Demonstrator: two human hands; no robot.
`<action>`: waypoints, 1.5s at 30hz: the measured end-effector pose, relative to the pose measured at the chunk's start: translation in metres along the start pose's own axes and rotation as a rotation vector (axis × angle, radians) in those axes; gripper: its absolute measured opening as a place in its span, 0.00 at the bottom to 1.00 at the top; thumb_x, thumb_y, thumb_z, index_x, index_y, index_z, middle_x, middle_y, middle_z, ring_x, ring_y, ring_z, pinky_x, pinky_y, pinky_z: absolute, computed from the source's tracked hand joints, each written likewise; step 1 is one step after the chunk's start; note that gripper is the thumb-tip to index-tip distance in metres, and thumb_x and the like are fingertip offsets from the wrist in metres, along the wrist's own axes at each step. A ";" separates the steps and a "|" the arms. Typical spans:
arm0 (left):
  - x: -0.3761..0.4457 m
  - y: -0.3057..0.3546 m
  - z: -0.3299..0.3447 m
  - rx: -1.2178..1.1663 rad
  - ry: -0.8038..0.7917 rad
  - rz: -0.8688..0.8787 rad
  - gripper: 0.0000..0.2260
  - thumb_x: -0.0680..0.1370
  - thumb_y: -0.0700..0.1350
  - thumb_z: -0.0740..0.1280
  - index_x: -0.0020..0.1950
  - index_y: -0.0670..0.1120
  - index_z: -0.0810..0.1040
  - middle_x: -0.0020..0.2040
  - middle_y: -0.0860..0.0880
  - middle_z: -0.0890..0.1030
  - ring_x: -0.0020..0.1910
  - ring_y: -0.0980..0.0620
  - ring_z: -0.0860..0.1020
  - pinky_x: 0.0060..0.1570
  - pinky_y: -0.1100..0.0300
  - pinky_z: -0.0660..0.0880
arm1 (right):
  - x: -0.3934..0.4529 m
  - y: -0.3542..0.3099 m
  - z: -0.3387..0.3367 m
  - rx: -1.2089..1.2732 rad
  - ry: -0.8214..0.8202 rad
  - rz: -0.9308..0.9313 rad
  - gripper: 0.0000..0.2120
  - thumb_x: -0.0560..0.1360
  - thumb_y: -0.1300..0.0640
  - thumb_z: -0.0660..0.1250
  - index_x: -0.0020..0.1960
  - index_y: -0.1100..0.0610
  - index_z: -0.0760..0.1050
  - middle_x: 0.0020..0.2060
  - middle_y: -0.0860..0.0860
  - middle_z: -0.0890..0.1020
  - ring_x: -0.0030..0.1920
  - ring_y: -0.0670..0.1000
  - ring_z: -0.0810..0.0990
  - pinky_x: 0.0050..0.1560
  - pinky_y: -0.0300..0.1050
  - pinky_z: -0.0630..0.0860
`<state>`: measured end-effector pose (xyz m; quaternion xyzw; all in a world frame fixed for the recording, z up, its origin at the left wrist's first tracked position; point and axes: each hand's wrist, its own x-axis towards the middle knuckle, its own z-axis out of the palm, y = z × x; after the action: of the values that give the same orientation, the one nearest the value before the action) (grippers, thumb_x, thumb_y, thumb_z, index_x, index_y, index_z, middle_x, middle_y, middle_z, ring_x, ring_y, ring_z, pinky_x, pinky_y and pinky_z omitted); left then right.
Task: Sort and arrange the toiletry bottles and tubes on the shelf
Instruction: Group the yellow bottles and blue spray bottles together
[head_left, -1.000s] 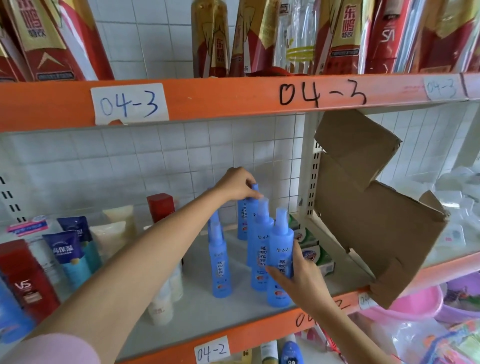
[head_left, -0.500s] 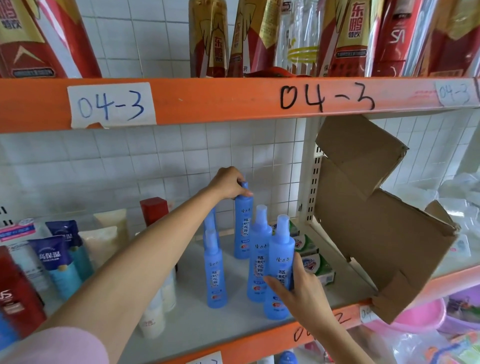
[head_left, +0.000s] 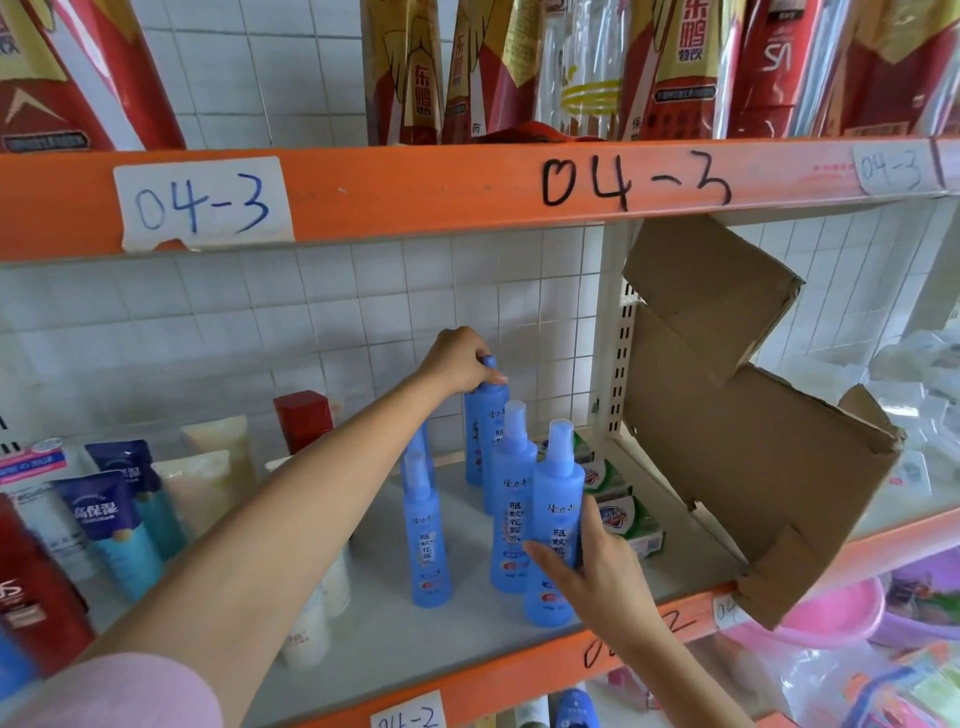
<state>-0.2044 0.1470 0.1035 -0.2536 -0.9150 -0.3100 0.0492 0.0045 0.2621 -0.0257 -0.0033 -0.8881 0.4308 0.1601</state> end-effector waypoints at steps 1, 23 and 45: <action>0.001 0.000 0.000 0.018 -0.003 0.009 0.12 0.68 0.44 0.75 0.38 0.36 0.77 0.36 0.40 0.79 0.36 0.47 0.77 0.44 0.51 0.78 | 0.000 0.000 0.000 -0.002 0.001 0.004 0.18 0.73 0.44 0.65 0.57 0.44 0.60 0.45 0.39 0.80 0.37 0.44 0.84 0.36 0.44 0.81; -0.098 0.044 -0.033 -0.110 -0.258 0.335 0.11 0.70 0.51 0.72 0.48 0.46 0.81 0.45 0.51 0.83 0.46 0.56 0.80 0.50 0.62 0.76 | -0.001 -0.005 0.004 -0.102 0.025 0.024 0.21 0.74 0.42 0.63 0.61 0.51 0.63 0.44 0.40 0.79 0.35 0.44 0.83 0.36 0.44 0.80; -0.057 0.016 -0.014 0.095 -0.126 0.187 0.17 0.71 0.41 0.72 0.58 0.47 0.76 0.47 0.48 0.78 0.46 0.53 0.76 0.47 0.62 0.71 | 0.025 -0.020 0.020 -0.119 0.021 0.103 0.18 0.76 0.47 0.63 0.59 0.56 0.63 0.49 0.51 0.81 0.32 0.46 0.78 0.29 0.33 0.70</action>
<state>-0.1477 0.1248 0.1089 -0.3541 -0.9023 -0.2438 0.0323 -0.0226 0.2379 -0.0143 -0.0630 -0.9090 0.3850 0.1466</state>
